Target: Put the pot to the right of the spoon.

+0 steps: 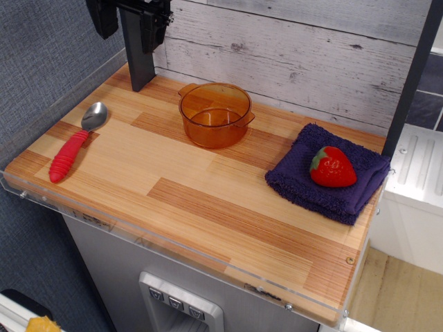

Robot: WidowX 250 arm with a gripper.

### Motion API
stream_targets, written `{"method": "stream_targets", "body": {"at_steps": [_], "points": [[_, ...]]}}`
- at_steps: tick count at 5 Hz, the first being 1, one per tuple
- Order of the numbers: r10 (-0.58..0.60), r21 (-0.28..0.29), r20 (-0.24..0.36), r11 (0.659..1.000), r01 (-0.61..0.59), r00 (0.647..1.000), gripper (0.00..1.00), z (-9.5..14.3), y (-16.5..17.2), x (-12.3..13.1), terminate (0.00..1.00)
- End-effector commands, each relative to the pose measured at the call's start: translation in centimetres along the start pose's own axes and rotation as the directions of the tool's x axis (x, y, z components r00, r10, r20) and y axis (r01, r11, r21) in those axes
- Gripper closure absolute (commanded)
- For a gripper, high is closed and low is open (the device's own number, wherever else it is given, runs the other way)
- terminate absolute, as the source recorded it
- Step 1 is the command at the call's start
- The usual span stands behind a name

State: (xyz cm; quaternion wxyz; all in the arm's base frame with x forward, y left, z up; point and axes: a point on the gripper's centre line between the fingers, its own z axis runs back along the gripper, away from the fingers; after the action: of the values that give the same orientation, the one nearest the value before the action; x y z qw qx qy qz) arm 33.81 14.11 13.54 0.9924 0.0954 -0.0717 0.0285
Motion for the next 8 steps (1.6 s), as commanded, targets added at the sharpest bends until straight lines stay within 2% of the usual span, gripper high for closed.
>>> {"method": "stream_targets", "body": {"at_steps": [1,2,3,4,5,6,7,8], "points": [[0.000,0.000,0.000,1.000,0.000,1.000,0.00,0.0,0.0,0.0,0.00],[0.210,-0.041,-0.063,0.976,-0.212,0.976,0.00,-0.7,-1.5,-0.7,0.00],[0.374,-0.110,-0.133,0.915,-0.389,0.918,0.00,-1.7,-3.4,-1.0,0.00],[0.553,-0.123,-0.117,0.817,-0.564,0.825,0.00,-2.9,-5.3,-0.5,0.00],[0.592,-0.056,-0.114,0.798,-0.600,0.798,0.00,-4.3,-6.4,-0.4,0.00],[0.595,-0.061,-0.104,0.796,-0.602,0.797,0.00,-5.6,-6.7,-0.4,0.00],[0.593,-0.053,-0.142,0.795,-0.604,0.793,0.00,-6.9,-6.5,-0.1,0.00],[0.597,-0.025,-0.137,0.796,-0.605,0.791,0.00,-8.0,-6.3,-0.2,0.00]]}}
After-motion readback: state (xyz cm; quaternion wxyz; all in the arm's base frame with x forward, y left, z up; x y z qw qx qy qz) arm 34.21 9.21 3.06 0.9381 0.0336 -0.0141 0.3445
